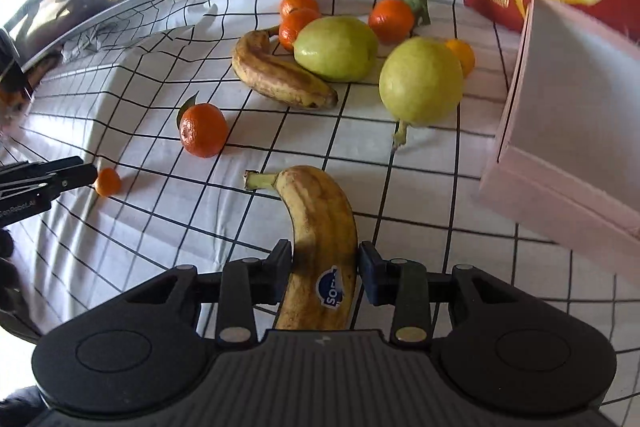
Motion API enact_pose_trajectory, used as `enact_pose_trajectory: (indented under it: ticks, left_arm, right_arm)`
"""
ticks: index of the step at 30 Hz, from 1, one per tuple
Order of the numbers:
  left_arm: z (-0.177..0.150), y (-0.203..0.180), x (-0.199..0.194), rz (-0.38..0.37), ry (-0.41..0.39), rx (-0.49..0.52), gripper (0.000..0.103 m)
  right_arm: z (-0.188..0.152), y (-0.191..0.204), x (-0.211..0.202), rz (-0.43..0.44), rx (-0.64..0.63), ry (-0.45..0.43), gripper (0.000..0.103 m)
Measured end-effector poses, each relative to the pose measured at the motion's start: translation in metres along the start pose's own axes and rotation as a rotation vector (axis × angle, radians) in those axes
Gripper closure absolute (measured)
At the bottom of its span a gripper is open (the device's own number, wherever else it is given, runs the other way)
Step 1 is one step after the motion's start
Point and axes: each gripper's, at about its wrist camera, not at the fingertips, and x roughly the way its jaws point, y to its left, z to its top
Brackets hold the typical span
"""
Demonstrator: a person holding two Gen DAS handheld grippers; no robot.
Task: Organize fruits
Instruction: 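Grasp the small tangerine with the left gripper while the right gripper lifts the banana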
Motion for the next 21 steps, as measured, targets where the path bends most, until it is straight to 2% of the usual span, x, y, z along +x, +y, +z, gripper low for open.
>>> enact_pose_trajectory:
  ticks: [1,4,5,10,16,21]
  left_arm:
    - [-0.001,0.0,0.002,0.009,0.008,0.005,0.065]
    - [-0.003,0.0,0.009,0.017,0.025,-0.01,0.065]
    - [-0.004,0.0,0.012,0.015,0.032,-0.015,0.065]
    - [-0.006,0.001,0.022,-0.021,0.047,-0.031,0.063]
    - [-0.007,-0.002,0.026,-0.033,0.034,-0.052,0.068]
    - [-0.011,-0.014,0.013,-0.144,0.014,-0.049,0.069]
  right_arm:
    - [-0.001,0.004,-0.002,-0.019,-0.014,-0.017,0.065]
    - [-0.007,0.016,-0.011,-0.077,-0.062,-0.082,0.045]
    - [-0.01,0.02,-0.013,-0.098,-0.081,-0.107,0.043]
    - [-0.022,0.032,-0.01,-0.172,-0.107,-0.134,0.039]
    - [-0.031,0.025,-0.001,-0.168,-0.03,-0.114,0.039]
    - [-0.031,0.024,0.002,-0.166,-0.015,-0.124,0.039]
